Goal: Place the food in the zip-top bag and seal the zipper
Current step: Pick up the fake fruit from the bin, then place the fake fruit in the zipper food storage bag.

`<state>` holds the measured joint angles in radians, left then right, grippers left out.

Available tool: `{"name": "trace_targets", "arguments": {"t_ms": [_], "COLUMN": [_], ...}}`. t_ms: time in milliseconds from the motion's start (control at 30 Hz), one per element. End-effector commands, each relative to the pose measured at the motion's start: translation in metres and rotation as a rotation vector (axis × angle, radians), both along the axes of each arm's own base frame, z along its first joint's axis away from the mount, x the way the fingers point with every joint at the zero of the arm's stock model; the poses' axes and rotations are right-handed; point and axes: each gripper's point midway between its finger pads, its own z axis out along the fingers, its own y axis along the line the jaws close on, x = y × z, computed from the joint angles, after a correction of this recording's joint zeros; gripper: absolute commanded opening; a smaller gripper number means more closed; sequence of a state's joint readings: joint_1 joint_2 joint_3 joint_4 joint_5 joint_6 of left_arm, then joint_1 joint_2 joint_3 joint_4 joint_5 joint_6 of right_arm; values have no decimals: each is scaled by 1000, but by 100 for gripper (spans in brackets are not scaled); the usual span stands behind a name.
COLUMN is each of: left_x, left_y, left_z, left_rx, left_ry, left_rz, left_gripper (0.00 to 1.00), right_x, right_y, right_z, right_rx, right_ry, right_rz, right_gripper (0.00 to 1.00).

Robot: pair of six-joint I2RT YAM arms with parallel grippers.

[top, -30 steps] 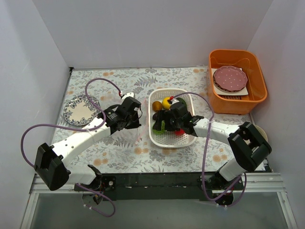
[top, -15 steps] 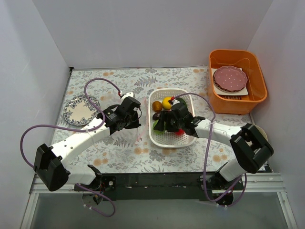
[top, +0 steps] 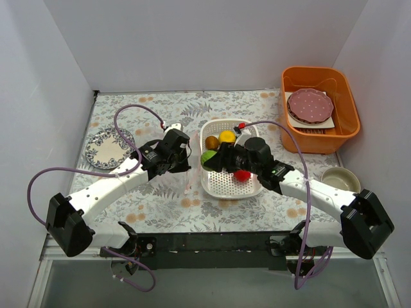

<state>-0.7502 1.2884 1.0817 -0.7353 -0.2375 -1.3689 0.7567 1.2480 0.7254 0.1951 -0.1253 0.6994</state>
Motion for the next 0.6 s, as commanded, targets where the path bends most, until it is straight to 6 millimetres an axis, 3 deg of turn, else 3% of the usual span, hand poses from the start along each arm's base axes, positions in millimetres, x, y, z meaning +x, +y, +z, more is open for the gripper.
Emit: {"name": "trace_targets", "arguments": {"t_ms": [0,33,300,467,567], "left_x": [3,2,-3,-3,-4], "left_y": [-13,-14,-18,-21,-23], "left_z": [21,22,23,30,42], "left_rx": [-61,-63,-88,-109,-130], "left_ry": [-24,-22,4,-1,-8], "left_rz": [-31,-35,-45,-50,-54], "left_gripper": [0,0,0,0,0], "right_x": [-7,-7,-10,-1,6], "right_y": [24,27,48,41,36], "right_z": [37,44,39,17,15], "right_rx": [99,112,92,2,-23], "right_ry": [-92,-110,-117,-69,-83], "right_rz": [104,112,166,90,48], "right_gripper": [27,27,25,26,27]}}
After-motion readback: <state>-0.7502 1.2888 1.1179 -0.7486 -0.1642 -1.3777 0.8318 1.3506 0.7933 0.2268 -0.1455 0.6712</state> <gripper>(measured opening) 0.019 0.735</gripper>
